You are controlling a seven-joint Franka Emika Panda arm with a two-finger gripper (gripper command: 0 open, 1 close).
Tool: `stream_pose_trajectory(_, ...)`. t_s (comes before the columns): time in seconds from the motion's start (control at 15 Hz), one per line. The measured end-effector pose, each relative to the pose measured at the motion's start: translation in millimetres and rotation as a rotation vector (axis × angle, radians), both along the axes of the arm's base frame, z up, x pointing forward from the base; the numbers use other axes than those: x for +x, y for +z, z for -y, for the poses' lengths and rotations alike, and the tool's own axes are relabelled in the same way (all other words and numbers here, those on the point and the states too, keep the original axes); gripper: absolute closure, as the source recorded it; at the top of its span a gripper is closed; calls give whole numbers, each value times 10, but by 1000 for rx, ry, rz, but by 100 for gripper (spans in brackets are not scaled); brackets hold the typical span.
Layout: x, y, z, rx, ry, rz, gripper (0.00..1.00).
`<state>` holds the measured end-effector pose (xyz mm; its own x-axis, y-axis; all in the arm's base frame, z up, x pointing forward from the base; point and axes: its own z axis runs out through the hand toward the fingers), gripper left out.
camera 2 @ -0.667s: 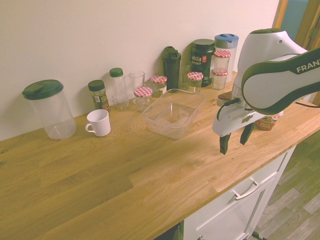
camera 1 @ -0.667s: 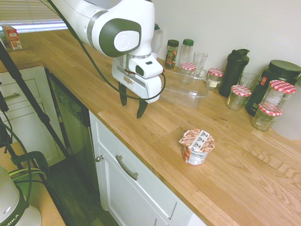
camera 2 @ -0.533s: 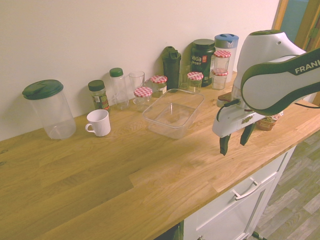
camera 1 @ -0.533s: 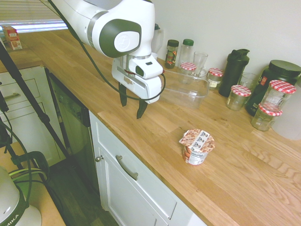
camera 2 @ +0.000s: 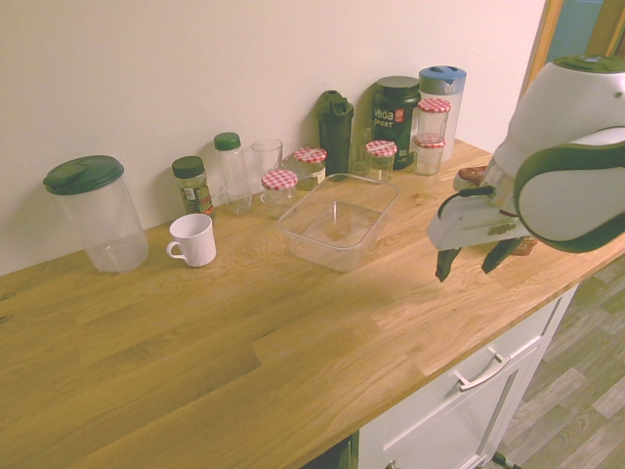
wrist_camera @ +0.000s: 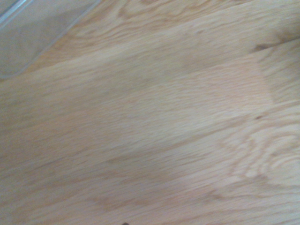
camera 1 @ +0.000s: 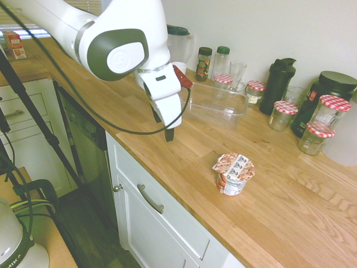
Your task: Put the cereal into the container
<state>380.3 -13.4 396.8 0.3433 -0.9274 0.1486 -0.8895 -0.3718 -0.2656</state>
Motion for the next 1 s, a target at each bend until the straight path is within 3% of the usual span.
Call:
stream_pose_trajectory(0.13,-7,113,197,4,-73,28,0)
stream_pose_trajectory(0.67,-97,-155,1034,40,-284,-13,0)
stream_pose_trajectory(1.0,-217,-146,1424,21,-398,9,0)
